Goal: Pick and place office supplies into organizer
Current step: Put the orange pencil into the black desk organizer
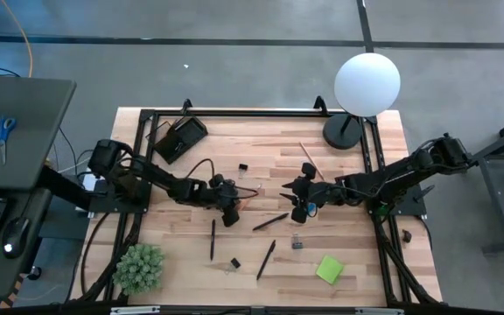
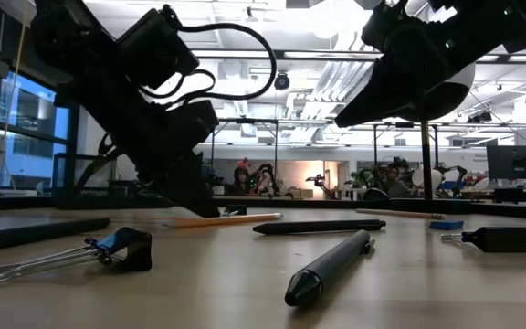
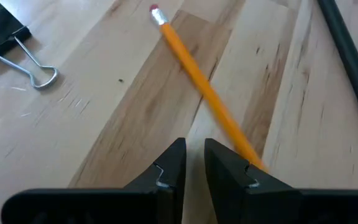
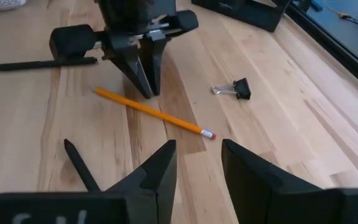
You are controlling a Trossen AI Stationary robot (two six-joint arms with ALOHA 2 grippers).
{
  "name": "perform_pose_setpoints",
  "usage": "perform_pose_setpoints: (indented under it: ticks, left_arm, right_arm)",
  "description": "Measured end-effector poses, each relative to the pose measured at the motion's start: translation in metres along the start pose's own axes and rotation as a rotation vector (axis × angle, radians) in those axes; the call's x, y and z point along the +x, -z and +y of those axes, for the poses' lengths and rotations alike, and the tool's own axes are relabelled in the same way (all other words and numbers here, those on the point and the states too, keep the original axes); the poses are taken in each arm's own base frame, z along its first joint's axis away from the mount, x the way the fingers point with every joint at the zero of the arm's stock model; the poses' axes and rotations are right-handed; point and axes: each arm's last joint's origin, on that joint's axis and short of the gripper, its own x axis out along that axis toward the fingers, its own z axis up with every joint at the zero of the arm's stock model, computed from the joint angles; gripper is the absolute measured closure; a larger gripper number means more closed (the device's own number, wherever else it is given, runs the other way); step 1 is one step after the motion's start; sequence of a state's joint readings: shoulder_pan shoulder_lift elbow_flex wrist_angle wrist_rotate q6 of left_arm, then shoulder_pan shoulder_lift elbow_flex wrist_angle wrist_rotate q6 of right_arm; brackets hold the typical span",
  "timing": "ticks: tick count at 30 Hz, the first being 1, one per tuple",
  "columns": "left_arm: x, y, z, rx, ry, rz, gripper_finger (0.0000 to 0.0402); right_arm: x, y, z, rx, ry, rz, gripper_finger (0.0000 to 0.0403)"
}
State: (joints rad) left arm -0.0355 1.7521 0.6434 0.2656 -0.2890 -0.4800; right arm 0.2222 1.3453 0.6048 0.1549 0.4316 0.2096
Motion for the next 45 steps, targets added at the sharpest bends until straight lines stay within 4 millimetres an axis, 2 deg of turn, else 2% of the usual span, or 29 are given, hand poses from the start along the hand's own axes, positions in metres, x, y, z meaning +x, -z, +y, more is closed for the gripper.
perform_pose_setpoints:
  ticks: [7,13,20,32,36,41,45]
  left_arm:
    - [-0.002,-0.004,-0.003,-0.047,0.034,-0.037,0.0353]
    - [-0.009,-0.004,-0.032,-0.057,0.149,-0.154,0.0353]
    - [-0.006,0.019,-0.047,-0.028,-0.02,-0.23,0.0353]
    - [0.023,0.039,-0.045,-0.062,-0.119,-0.267,0.0353]
    - [0.024,0.039,-0.046,-0.044,-0.134,-0.26,0.0357]
    - [0.024,0.042,-0.043,-0.007,-0.174,-0.237,0.0395]
    - [0.025,0.043,-0.042,-0.008,-0.186,-0.228,0.0387]
  right_arm:
    - [0.0,0.0,0.0,-0.001,0.0,0.002,0.0284]
    - [0.0,0.003,-0.001,-0.016,0.007,0.034,0.0284]
    - [0.0,0.005,-0.001,0.008,0.018,0.052,0.0284]
    - [0.0,0.005,-0.001,0.008,0.018,0.051,0.0284]
    - [0.0,0.005,-0.001,0.009,0.018,0.051,0.0284]
    - [0.0,0.005,-0.001,0.009,0.017,0.051,0.0284]
    - [0.0,0.005,-0.001,0.009,0.016,0.051,0.0284]
